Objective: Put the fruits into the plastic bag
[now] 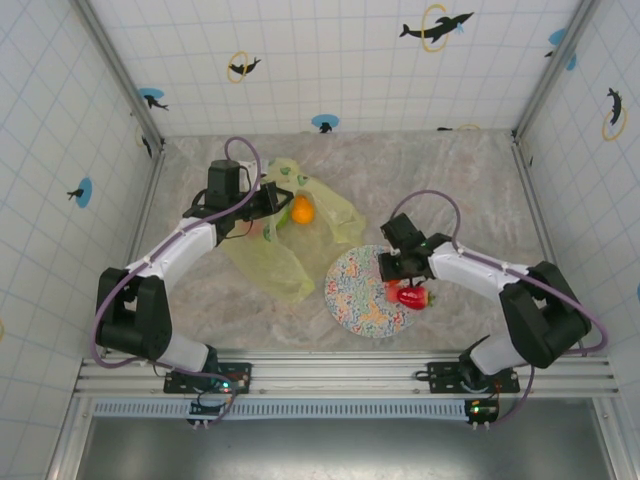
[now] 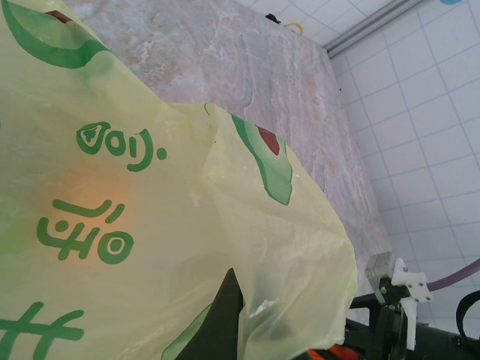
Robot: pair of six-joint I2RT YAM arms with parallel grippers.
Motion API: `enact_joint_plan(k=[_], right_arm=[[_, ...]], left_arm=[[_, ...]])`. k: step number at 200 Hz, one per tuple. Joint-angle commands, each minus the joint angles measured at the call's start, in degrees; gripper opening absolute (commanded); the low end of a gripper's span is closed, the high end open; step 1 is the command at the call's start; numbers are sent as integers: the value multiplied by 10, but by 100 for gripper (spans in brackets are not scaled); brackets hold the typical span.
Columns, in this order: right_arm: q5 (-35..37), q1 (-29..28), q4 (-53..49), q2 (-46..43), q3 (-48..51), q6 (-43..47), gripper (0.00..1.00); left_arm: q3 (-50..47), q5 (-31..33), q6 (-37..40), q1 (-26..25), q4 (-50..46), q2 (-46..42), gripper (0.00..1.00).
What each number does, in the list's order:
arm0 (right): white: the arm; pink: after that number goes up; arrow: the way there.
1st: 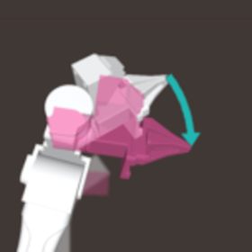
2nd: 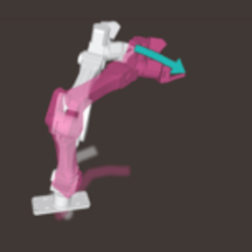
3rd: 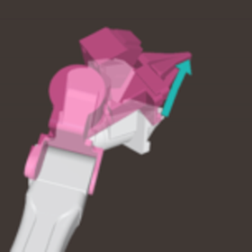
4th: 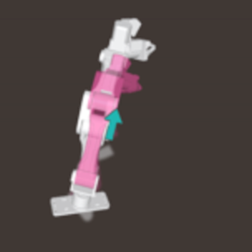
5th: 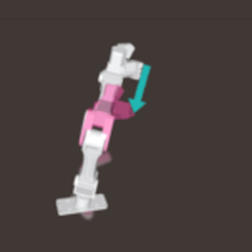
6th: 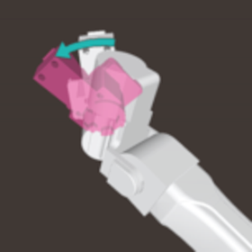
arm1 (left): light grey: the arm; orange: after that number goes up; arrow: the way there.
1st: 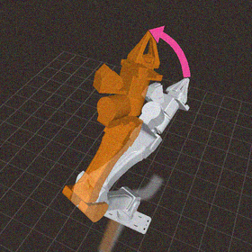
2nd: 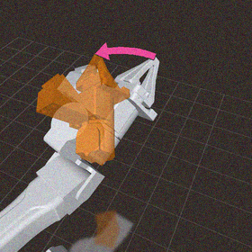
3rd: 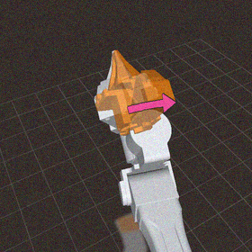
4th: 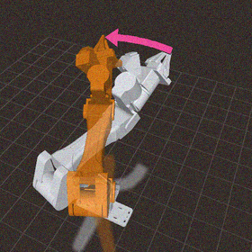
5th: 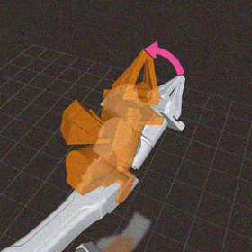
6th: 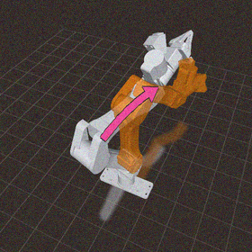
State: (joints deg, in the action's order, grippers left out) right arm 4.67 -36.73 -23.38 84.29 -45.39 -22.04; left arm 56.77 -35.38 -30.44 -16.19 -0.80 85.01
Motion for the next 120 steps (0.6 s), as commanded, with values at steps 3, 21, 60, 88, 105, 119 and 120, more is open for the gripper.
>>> enact_joint_plan(k=[3, 21, 60, 88, 105, 119, 120], right_arm=[[-6, -14, 37, 11, -36, 0, 55], [-8, -25, 55, 9, -45, 5, 56], [-15, -36, 76, -23, -36, 16, 55], [-37, -37, 108, -71, 7, 29, 53], [-73, -38, 144, -106, 40, 48, 52], [-100, -46, 183, -129, 65, 56, 52], [-102, -47, 186, -130, 67, 57, 52]], left_arm=[[-3, -12, 6, 0, 11, 2, 0], [-3, -12, 6, 0, 10, 2, 0], [-4, -12, 6, 0, 10, 1, 0], [-3, -12, 6, 1, 10, 1, 0], [-3, -13, 4, 0, 11, 1, 0], [-3, -13, 3, 0, 11, 2, 0], [-3, -13, 3, 0, 12, 2, 0]])
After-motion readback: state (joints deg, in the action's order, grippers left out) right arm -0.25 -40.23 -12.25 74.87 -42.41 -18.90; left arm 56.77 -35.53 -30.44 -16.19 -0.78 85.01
